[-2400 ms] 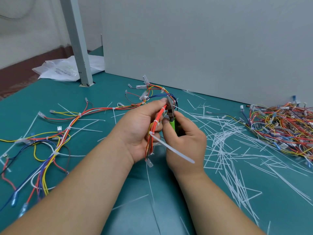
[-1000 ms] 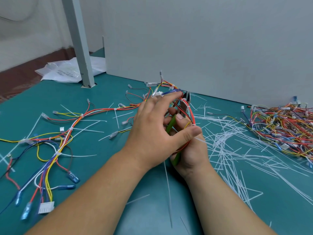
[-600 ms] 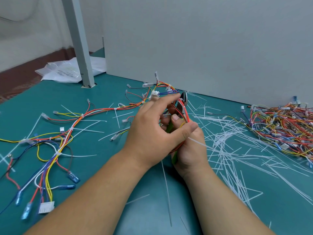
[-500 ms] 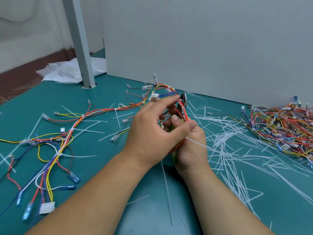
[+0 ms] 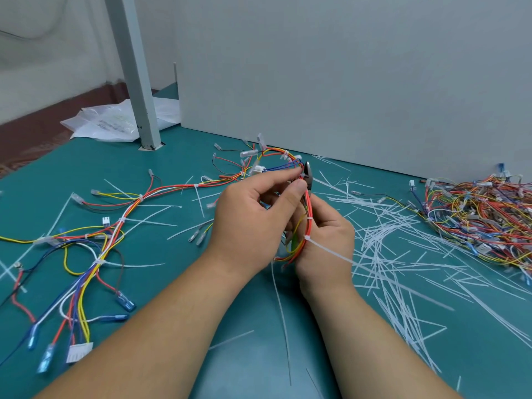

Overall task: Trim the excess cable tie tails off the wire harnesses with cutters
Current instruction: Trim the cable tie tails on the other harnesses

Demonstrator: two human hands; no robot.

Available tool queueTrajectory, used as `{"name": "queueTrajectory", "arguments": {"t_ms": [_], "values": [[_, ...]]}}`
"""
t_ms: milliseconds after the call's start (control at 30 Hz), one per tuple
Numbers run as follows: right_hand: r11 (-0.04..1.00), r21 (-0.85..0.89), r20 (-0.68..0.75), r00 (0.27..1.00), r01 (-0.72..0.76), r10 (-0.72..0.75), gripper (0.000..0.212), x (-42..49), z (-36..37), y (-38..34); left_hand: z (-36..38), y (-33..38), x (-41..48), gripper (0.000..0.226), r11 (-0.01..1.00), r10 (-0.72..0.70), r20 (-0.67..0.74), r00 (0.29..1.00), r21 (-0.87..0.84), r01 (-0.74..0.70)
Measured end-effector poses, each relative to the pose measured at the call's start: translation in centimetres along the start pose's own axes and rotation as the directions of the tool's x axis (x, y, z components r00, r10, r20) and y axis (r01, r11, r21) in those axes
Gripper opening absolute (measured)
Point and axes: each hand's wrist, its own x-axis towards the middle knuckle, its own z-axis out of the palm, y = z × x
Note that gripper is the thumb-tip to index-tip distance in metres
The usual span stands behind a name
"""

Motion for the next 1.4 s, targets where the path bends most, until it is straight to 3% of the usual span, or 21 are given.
{"name": "queueTrajectory", "arguments": {"t_ms": [300, 1400], "values": [[0.997, 0.004, 0.032, 0.996, 0.080, -0.080, 0.024, -0.44, -0.06, -0.46, 0.23, -0.17, -0.01, 0.032, 0.997, -0.037, 0.065, 0.997, -0.069, 0.041], [0.994, -0.077, -0.034, 0.996, 0.080, -0.083, 0.018, -0.72, 0.02, -0.36, 0.14, -0.71, 0.09, 0.031, 0.999, -0.038, 0.077, 0.996, -0.016, 0.040]]}}
